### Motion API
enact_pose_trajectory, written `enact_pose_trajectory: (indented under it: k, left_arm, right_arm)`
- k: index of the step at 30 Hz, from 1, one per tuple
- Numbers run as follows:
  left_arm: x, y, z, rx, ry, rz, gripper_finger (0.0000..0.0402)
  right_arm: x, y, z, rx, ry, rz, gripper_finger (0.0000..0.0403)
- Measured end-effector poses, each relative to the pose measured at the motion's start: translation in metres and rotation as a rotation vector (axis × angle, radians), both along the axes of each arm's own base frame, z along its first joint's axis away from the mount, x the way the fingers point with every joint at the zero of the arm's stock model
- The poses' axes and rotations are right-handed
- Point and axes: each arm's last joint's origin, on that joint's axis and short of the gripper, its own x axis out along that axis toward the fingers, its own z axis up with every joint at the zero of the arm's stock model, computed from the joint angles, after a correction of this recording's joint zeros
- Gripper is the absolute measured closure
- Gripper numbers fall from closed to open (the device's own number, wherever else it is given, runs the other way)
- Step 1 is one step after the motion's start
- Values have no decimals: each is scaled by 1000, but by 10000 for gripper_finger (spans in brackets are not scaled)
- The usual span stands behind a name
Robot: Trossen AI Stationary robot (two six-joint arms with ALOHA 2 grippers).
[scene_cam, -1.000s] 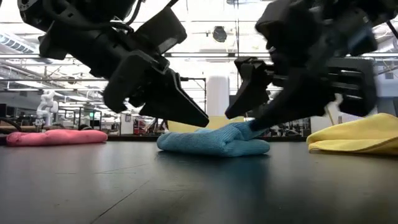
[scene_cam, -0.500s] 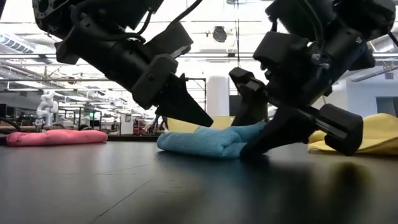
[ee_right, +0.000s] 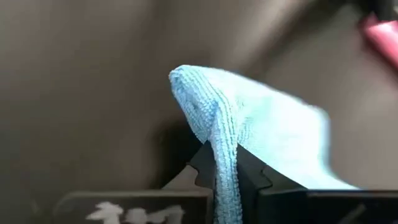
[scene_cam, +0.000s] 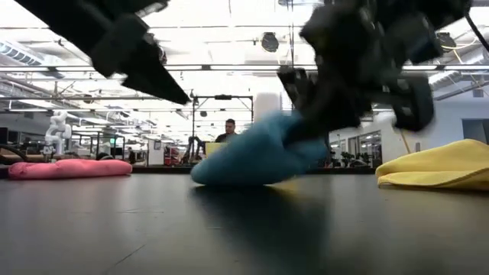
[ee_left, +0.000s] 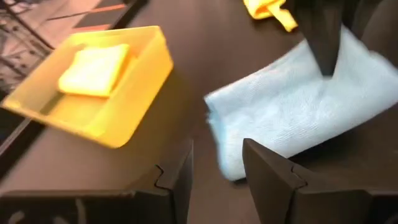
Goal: Fold microfiber towels
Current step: Put the blue towel into the yellow bin
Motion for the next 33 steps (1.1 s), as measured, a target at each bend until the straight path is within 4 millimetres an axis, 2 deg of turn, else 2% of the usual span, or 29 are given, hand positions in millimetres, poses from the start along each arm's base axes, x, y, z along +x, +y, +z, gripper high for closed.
enact_pose_trajectory:
  k: [5, 8, 13, 18, 22, 25, 29, 33]
  left_arm:
    - [-15, -6, 2, 10, -2, 50, 259]
    - [-17, -4, -3, -8, 11, 84, 259]
    - [-20, -1, -14, -16, 50, 142, 259]
    - [-21, -1, -15, -24, 57, 152, 259]
    - [-21, -1, -15, -22, 59, 152, 259]
    - [-21, -1, -15, -24, 58, 152, 259]
    - [-21, -1, -15, -24, 56, 152, 259]
    - [-20, -1, -14, -26, 47, 151, 259]
  right_arm:
    - [8, -17, 40, 95, -94, -112, 399]
    - [13, -38, 68, 168, -189, -300, 399]
    - [15, -84, 100, 102, -301, -475, 399]
    - [15, -142, 120, -64, -368, -619, 400]
    - [14, -189, 119, -207, -386, -686, 400]
    - [14, -221, 107, -257, -376, -673, 400]
    - [22, -250, 77, -264, -382, -661, 400]
    - [36, -265, 39, -278, -285, -661, 399]
